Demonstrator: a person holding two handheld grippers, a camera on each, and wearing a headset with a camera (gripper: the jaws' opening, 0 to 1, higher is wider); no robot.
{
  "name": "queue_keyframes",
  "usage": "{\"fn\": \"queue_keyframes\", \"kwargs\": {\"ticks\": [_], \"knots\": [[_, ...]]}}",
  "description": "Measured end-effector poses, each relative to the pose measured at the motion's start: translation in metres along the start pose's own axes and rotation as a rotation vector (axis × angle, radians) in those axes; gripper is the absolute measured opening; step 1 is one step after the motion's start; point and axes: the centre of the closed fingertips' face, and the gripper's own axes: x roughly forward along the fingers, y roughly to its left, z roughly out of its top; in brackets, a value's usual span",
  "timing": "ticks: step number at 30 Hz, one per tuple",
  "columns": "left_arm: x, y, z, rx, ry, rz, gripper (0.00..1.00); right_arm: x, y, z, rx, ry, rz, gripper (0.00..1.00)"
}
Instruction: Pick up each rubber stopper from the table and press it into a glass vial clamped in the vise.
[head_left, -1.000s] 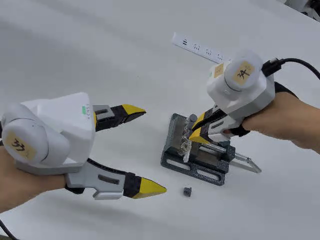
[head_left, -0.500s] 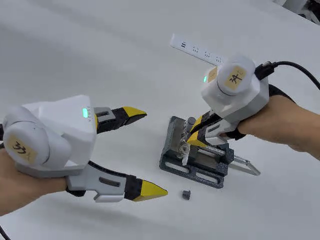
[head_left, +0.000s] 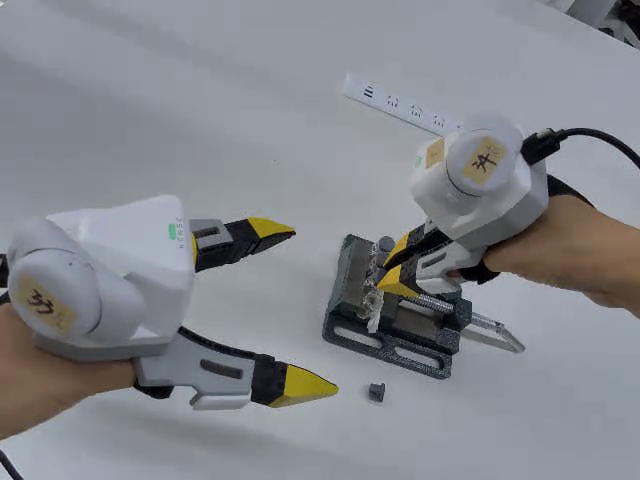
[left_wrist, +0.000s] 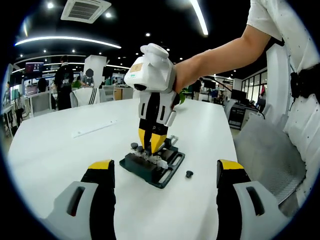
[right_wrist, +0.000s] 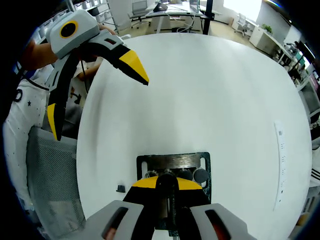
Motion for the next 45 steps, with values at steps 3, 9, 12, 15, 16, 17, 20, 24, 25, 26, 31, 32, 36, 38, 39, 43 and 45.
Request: {"fn": "queue_keyframes", "kwargs": {"ticks": [3, 9, 12, 15, 16, 17, 20, 24, 25, 26, 31, 32, 36, 38, 39, 43, 45], "knots": [[0.0, 0.0, 0.0, -0.001, 0.0, -0.001, 0.83, 0.0, 0.001, 0.0, 0.0, -0.004, 0.001, 0.08], [0.002, -0.002, 0.0, -0.001, -0.001, -0.004, 0.83, 0.0, 0.002, -0.001, 0.002, -0.01, -0.001, 0.1], [0.002, -0.002, 0.0, 0.0, 0.0, -0.005, 0.83, -0.001, 0.002, -0.001, 0.007, -0.016, -0.005, 0.11], [0.001, -0.002, 0.0, -0.002, -0.002, -0.004, 0.83, -0.002, 0.001, -0.001, 0.01, -0.022, -0.01, 0.11], [0.001, -0.002, 0.0, -0.001, -0.001, -0.004, 0.83, -0.002, 0.0, -0.001, 0.011, -0.022, -0.01, 0.11], [0.001, -0.001, 0.0, -0.001, 0.0, -0.004, 0.83, -0.003, 0.0, -0.001, 0.012, -0.025, -0.012, 0.11], [0.001, -0.001, -0.001, -0.002, -0.001, -0.004, 0.83, -0.005, 0.0, 0.001, 0.012, -0.034, -0.012, 0.11], [0.001, -0.001, -0.001, -0.003, -0.001, -0.004, 0.83, -0.011, -0.001, 0.003, 0.01, -0.046, -0.02, 0.09], [0.001, -0.001, 0.0, -0.004, -0.002, -0.003, 0.83, -0.012, -0.001, 0.003, 0.01, -0.048, -0.02, 0.08], [0.001, -0.001, 0.0, -0.004, -0.002, -0.004, 0.83, -0.012, -0.001, 0.003, 0.01, -0.05, -0.02, 0.08], [0.002, -0.001, 0.0, -0.004, -0.001, -0.006, 0.83, -0.014, 0.0, 0.002, -0.004, -0.055, -0.023, 0.03], [0.002, -0.001, 0.0, -0.004, -0.001, -0.006, 0.83, -0.014, 0.0, 0.002, -0.002, -0.055, -0.022, 0.03], [0.002, -0.002, 0.0, -0.004, -0.002, -0.007, 0.82, -0.013, 0.0, 0.001, -0.005, -0.053, -0.017, 0.02], [0.002, -0.001, 0.0, -0.005, 0.0, -0.008, 0.82, -0.012, 0.0, 0.0, -0.008, -0.05, -0.016, 0.02], [0.002, -0.002, 0.0, -0.005, 0.0, -0.008, 0.82, -0.011, 0.0, 0.0, -0.007, -0.05, -0.017, 0.02], [0.002, -0.002, 0.0, -0.006, 0.0, -0.009, 0.82, -0.008, -0.001, -0.001, -0.004, -0.049, -0.016, 0.01], [0.001, -0.002, -0.001, -0.007, 0.0, -0.008, 0.82, -0.008, -0.001, 0.0, -0.004, -0.051, -0.015, 0.01]]}}
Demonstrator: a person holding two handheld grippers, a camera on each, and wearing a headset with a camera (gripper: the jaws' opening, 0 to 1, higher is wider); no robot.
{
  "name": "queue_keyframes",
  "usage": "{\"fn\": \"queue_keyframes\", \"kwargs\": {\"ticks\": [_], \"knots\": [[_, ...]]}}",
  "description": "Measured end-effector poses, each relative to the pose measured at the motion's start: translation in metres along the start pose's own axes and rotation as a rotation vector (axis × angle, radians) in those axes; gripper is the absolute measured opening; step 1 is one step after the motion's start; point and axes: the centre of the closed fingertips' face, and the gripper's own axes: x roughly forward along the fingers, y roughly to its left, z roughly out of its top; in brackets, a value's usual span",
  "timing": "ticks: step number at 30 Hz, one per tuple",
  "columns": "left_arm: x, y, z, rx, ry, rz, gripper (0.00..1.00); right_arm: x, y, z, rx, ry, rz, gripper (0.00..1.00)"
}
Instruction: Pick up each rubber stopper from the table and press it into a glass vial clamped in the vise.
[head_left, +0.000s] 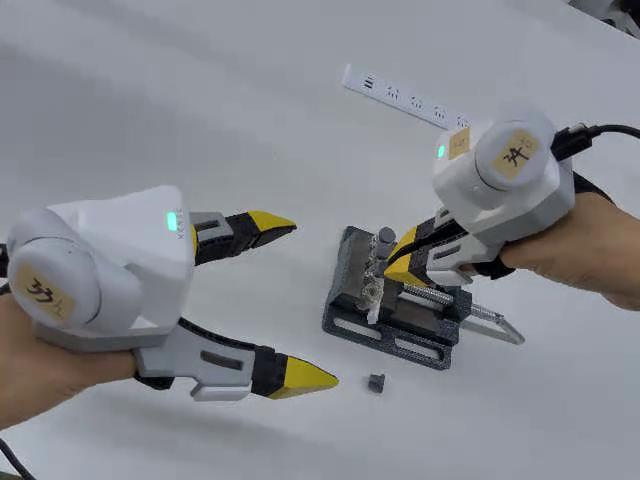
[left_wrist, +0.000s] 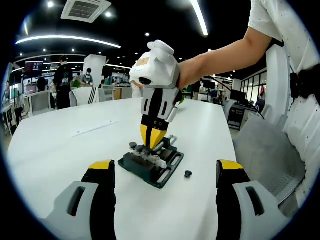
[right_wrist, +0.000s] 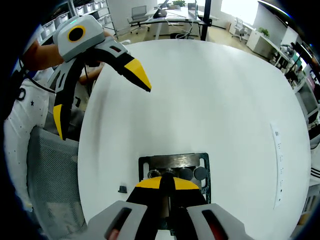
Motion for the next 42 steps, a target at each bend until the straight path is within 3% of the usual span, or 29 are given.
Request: {"fn": "queue_keyframes", "kwargs": {"ticks": [42], "knots": [[0.0021, 0.0034, 0.003, -0.005, -0.018, 0.003, 0.81, 0.0078, -0.0022, -0.0014, -0.015, 0.055, 0.003, 0.0]]}}
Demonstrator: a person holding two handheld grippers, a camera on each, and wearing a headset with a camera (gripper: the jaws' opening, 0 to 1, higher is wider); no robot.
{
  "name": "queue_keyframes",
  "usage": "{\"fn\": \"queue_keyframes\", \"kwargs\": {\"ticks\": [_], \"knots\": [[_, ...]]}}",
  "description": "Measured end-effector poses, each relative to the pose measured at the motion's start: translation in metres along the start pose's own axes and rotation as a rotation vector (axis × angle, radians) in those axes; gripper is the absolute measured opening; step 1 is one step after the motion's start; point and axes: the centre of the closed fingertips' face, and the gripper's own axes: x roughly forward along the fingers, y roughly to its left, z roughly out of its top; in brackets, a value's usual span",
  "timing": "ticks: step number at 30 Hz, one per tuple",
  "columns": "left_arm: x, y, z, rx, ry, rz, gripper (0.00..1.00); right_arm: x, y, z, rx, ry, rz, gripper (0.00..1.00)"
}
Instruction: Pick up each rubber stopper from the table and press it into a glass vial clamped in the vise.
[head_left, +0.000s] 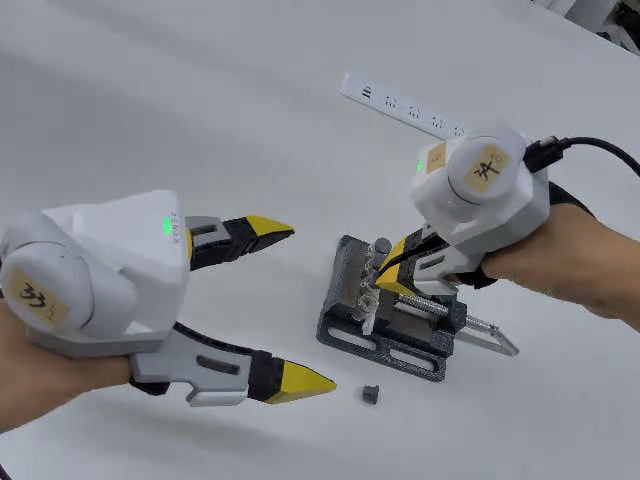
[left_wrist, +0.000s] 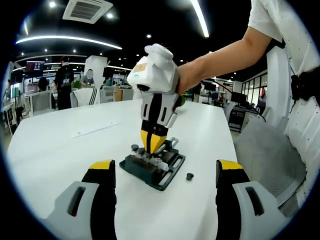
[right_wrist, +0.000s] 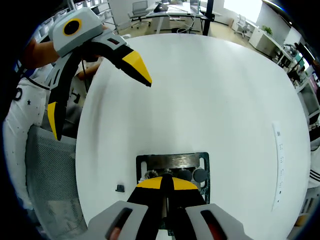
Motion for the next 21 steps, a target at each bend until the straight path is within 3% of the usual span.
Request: {"fn": "queue_keyframes", "kwargs": {"ticks": [21], "knots": [[0.0007, 0.0016, 0.0024, -0.001, -0.016, 0.004, 0.81, 0.0009, 0.0016, 0.0033, -0.001, 0.054, 0.012, 0.0]]}}
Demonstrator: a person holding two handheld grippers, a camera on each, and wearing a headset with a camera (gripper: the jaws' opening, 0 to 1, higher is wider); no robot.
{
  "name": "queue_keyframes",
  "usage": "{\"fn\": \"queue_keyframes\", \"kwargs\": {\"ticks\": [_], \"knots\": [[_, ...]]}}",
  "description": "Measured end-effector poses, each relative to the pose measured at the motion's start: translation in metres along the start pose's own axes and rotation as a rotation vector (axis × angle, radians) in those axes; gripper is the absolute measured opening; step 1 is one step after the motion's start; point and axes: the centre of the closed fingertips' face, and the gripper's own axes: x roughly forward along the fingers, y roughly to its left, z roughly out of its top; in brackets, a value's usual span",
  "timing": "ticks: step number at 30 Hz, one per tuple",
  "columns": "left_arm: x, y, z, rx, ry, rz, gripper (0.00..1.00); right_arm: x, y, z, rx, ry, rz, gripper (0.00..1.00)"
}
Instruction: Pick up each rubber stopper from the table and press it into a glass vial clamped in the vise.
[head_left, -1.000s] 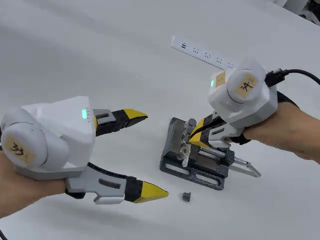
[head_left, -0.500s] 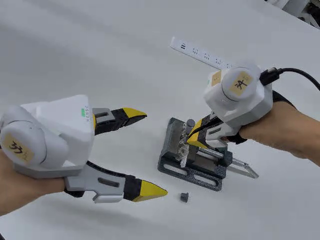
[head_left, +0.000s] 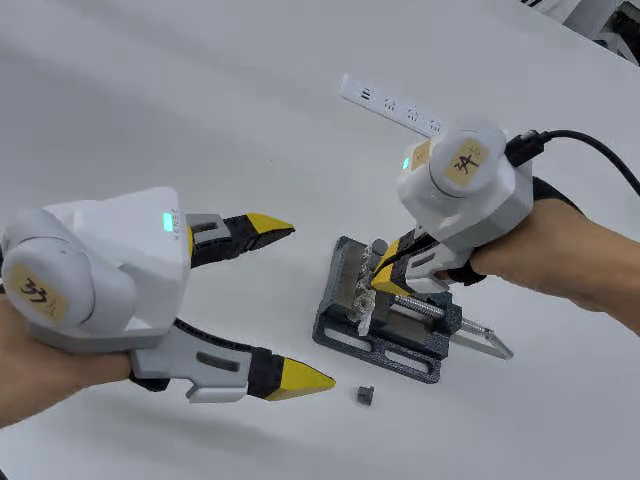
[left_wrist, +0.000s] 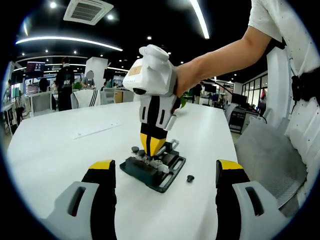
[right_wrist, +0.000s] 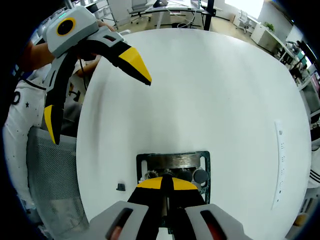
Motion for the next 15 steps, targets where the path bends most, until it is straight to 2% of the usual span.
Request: {"fn": "queue_keyframes", "kwargs": {"ticks": [9, 15], "knots": [[-0.0015, 0.0004, 0.0004, -0.003, -0.003, 0.004, 0.81, 0.0016, -0.0012, 0.0009, 0.002, 0.006, 0.006, 0.0], [-0.0017, 0.0007, 0.0013, -0.001, -0.003, 0.004, 0.81, 0.0021, -0.0015, 0.0004, -0.01, 0.028, 0.012, 0.0]]}}
